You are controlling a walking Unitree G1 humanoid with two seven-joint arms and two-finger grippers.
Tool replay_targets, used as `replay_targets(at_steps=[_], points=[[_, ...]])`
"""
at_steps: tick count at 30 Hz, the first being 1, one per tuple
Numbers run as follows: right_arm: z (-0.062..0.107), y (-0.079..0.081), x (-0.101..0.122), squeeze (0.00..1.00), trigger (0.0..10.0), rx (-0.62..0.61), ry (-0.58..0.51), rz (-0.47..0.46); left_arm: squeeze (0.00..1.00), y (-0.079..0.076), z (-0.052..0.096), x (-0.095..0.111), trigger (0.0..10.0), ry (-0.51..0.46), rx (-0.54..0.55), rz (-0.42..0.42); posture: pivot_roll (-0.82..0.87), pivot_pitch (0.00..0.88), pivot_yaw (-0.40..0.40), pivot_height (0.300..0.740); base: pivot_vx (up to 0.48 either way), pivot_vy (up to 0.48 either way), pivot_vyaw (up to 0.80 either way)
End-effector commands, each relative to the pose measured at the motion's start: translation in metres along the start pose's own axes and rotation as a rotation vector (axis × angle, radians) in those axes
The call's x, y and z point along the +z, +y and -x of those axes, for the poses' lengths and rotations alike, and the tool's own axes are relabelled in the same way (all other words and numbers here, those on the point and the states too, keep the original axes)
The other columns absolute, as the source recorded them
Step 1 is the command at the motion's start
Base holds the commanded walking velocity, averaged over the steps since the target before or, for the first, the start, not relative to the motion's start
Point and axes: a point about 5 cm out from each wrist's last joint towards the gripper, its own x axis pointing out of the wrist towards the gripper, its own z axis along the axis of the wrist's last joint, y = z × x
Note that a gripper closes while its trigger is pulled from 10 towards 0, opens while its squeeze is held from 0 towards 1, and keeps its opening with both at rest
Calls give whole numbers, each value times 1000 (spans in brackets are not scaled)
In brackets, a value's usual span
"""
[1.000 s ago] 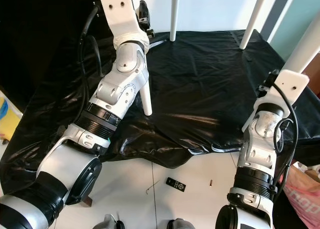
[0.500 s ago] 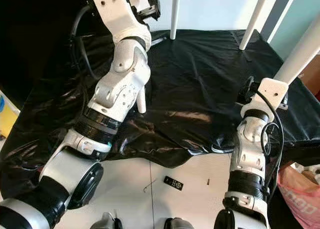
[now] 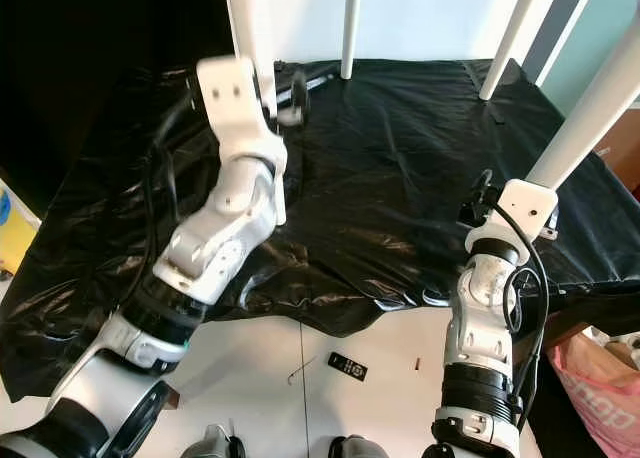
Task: Building children table
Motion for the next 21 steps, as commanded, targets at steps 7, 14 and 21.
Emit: replay_targets(at_steps=[7,14,21], points=[[17,1,-12,0,10000,-7,48,-43,0,-10,30,-13,10000,62,-514,-82,80,78,-19,740,0,0,0],[29,-4,-17,0,10000,-55,56,-28,0,5,54,-30,10000,137,-536,-134,88,77,-20,740,0,0,0],[31,-4,-16,0,10000,-45,50,-21,0,12,61,-35,10000,158,-525,-154,86,71,-22,740,0,0,0]])
